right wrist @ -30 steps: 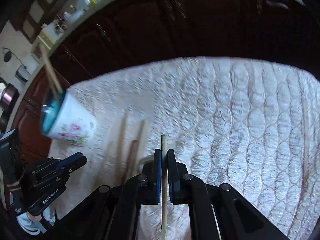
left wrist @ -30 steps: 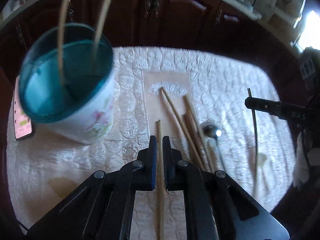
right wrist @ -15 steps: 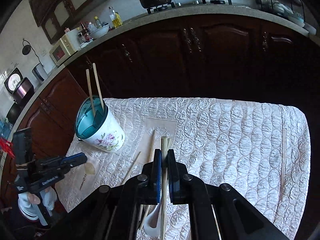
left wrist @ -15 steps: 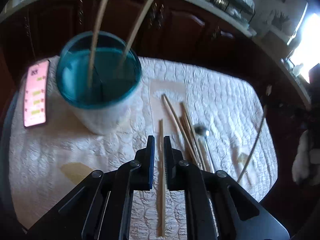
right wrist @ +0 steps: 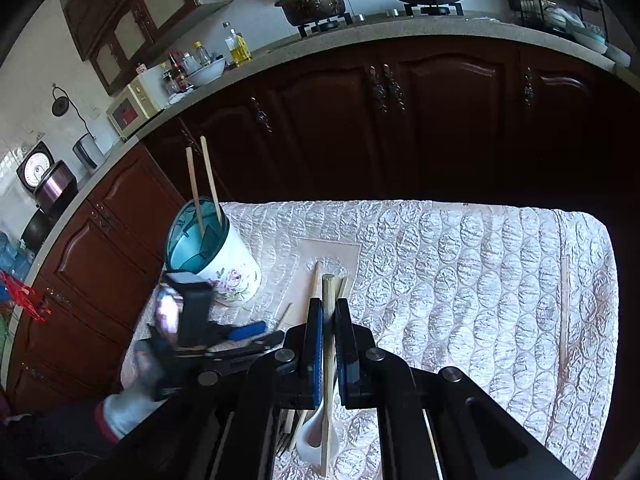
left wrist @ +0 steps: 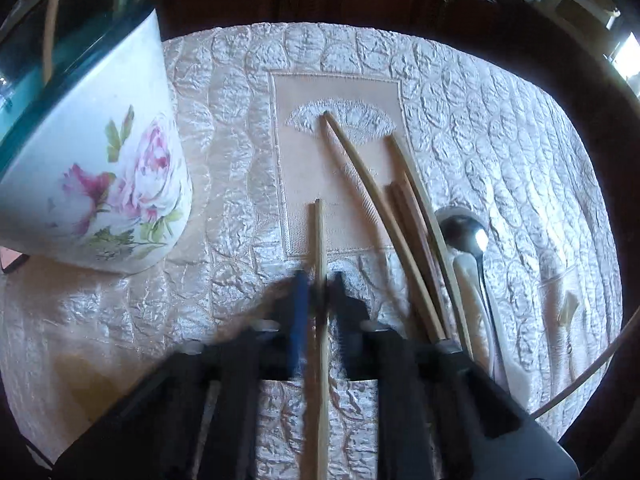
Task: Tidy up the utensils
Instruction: 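Lift both chopsticks and carry them over the utensil holder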
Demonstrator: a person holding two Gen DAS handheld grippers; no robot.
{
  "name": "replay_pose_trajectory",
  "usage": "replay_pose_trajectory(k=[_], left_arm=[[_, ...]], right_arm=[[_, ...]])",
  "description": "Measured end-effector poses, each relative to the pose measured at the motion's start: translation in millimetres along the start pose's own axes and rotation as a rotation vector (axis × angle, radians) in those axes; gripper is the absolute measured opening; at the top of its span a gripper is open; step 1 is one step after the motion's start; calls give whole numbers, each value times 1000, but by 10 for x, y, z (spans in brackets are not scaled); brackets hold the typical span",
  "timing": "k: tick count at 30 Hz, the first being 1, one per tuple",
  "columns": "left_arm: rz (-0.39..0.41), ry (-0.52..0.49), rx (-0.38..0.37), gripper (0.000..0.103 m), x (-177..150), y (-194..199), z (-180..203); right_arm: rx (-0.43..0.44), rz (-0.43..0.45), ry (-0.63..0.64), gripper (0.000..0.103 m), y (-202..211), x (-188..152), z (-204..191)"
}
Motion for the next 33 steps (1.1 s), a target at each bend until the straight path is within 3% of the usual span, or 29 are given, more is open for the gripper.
replay_pose_trajectory(k=[7, 12, 15, 17, 22, 23, 24, 27, 33], left_arm=[[71, 92, -178, 4, 8, 651, -306], [109, 62, -134, 6, 20, 794, -354], [70, 51, -119, 23, 9, 551, -223], [49, 24, -78, 27, 30, 338, -115], [4, -29, 16, 26, 34, -56, 12], [21, -39, 27, 22, 46, -62, 20], [25, -40, 26, 6, 55, -55, 13], [9, 18, -49, 4, 55, 61, -68], [121, 83, -202, 4, 58, 896, -335]], right_arm=[[50, 42, 27, 5, 160, 154, -200], [65, 61, 55, 5, 186, 249, -371], [63, 59, 63, 5, 185, 243, -433], [61, 57, 69, 5, 209, 241, -455], [60, 68, 80, 5, 307, 265, -485], [60, 71, 80, 5, 323, 271, -489], [61, 76, 81, 5, 341, 278, -494], [64, 86, 80, 5, 372, 302, -505], [90, 101, 86, 5, 398, 341, -585]])
Point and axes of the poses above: each gripper's, at about its wrist camera, not at the fingertips, and y roughly against the way its jaws point, z to its right, x to its top, the point moved 5 cm from there along -y, roughly the way its jaws point, and after that the axes turned 2 degrees about z, right-handed, at the moved point
